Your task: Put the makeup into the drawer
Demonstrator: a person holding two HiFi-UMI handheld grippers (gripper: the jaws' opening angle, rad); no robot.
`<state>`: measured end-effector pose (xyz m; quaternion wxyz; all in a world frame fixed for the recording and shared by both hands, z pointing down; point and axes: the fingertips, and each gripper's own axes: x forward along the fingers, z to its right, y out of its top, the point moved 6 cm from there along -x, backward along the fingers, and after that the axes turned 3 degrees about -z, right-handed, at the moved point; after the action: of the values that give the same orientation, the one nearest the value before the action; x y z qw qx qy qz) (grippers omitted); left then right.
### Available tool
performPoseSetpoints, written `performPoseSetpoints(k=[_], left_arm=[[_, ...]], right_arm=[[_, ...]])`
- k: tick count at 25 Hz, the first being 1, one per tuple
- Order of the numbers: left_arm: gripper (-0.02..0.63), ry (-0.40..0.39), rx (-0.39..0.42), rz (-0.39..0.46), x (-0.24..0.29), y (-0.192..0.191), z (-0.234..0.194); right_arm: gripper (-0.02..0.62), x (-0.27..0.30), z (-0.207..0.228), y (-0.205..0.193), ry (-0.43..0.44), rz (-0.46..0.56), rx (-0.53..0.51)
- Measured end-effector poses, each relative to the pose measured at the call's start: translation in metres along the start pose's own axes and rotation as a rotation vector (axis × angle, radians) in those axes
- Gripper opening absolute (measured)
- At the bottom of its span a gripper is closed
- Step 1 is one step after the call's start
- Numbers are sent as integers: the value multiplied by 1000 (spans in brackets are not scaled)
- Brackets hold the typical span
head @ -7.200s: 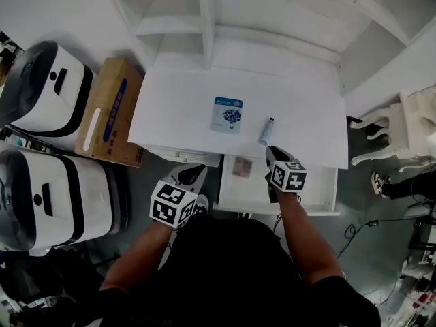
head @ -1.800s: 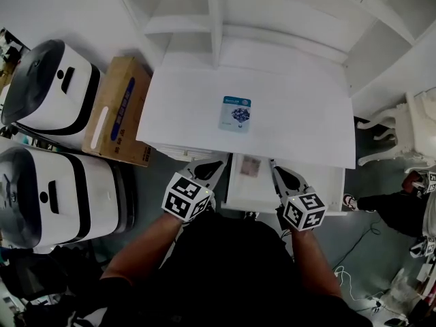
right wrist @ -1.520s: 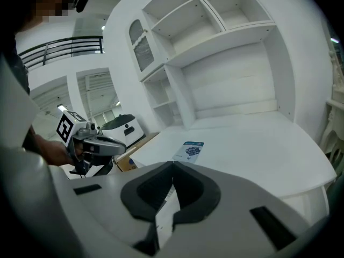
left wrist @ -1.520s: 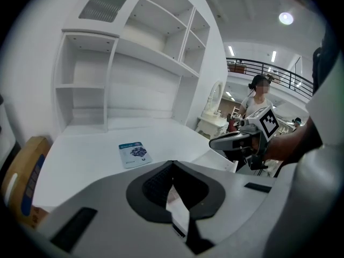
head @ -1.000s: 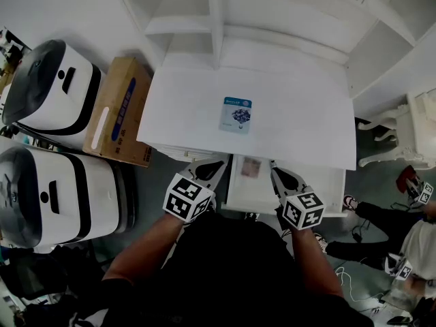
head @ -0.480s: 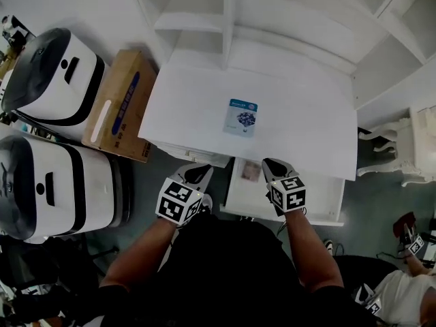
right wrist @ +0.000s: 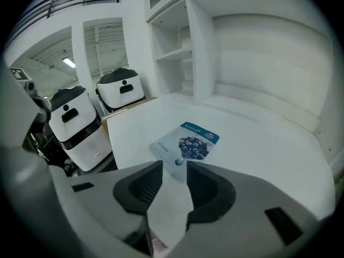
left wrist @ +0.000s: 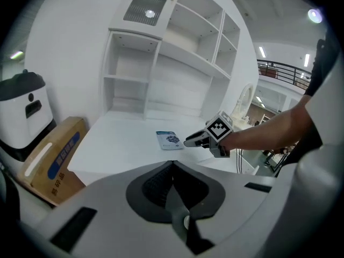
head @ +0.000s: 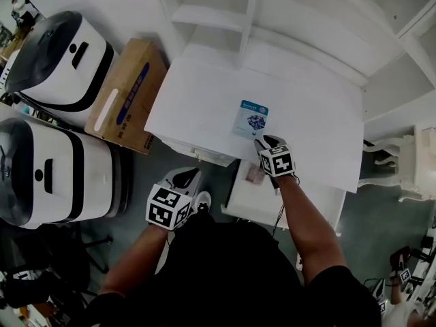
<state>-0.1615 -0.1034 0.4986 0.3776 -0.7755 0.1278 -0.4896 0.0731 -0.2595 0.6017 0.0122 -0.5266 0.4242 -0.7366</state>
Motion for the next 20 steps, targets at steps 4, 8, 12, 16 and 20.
performPoseSetpoints(k=[4, 8, 12, 16, 20], left_arm=[[11, 26, -26, 3, -9, -6, -9], [11, 43, -51, 6, -14, -12, -13], [11, 59, -73, 9, -17, -16, -17], [11, 64, -87, 13, -17, -19, -17], [11, 55, -86, 17, -15, -20, -14]], right_arm=[[155, 28, 3, 7, 2, -68, -27], [156, 47, 9, 7, -14, -128, -52], [163, 49, 13, 7, -10, -134, -32], [164, 49, 16, 9, 6, -158, -27], [95, 50, 10, 9, 10, -181, -34]])
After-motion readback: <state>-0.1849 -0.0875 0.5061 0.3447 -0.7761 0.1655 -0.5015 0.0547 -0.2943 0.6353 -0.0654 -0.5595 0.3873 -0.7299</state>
